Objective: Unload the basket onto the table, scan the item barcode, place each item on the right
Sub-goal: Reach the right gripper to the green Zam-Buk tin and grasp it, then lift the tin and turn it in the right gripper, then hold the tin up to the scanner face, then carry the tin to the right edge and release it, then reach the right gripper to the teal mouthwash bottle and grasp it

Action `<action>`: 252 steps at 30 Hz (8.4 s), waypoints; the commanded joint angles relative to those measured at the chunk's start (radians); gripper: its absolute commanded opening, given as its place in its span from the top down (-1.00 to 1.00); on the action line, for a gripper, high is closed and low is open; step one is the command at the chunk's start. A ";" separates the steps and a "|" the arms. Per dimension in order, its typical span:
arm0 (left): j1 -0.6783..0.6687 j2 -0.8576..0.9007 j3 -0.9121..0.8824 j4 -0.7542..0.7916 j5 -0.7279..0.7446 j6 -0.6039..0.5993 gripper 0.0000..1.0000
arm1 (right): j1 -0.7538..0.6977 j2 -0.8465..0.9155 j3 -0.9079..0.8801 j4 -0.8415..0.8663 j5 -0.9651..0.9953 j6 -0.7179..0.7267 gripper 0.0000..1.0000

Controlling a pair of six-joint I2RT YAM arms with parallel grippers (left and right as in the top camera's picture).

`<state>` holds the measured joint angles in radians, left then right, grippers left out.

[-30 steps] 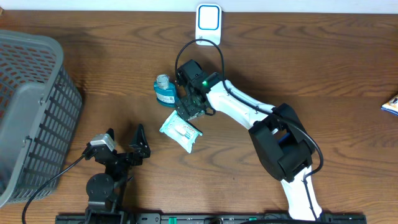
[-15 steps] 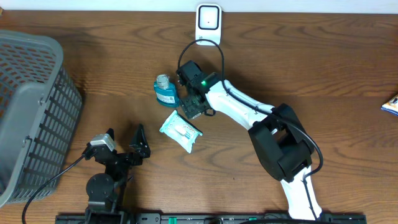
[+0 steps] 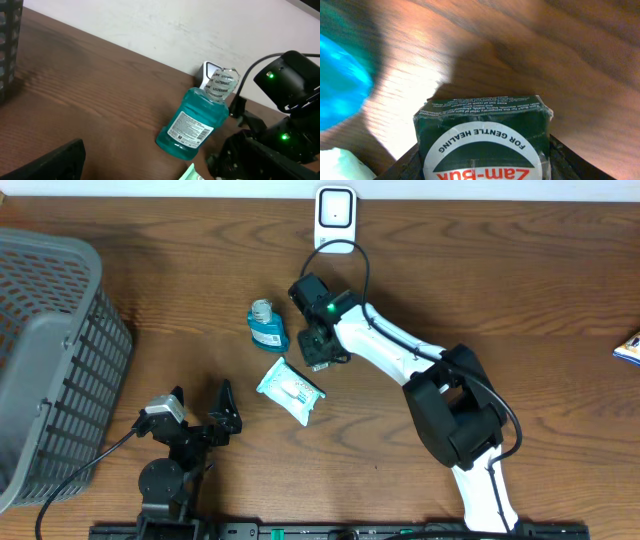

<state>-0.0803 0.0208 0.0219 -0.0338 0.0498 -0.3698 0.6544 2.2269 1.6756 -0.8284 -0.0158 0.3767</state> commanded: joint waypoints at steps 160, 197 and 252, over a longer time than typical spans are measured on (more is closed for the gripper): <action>0.003 -0.003 -0.018 -0.034 -0.012 0.002 -0.95 | -0.294 0.212 0.319 1.167 0.116 -0.460 0.09; 0.003 -0.003 -0.018 -0.034 -0.012 0.001 -0.95 | -1.246 0.026 0.307 0.128 -0.051 -0.381 -0.98; 0.003 -0.003 -0.018 -0.034 -0.012 0.001 -0.95 | 0.015 -0.201 -0.021 0.396 -0.405 -0.813 -0.98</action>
<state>-0.0803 0.0216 0.0219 -0.0338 0.0502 -0.3698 0.6601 1.9781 1.6661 -0.4606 -0.4728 -0.5091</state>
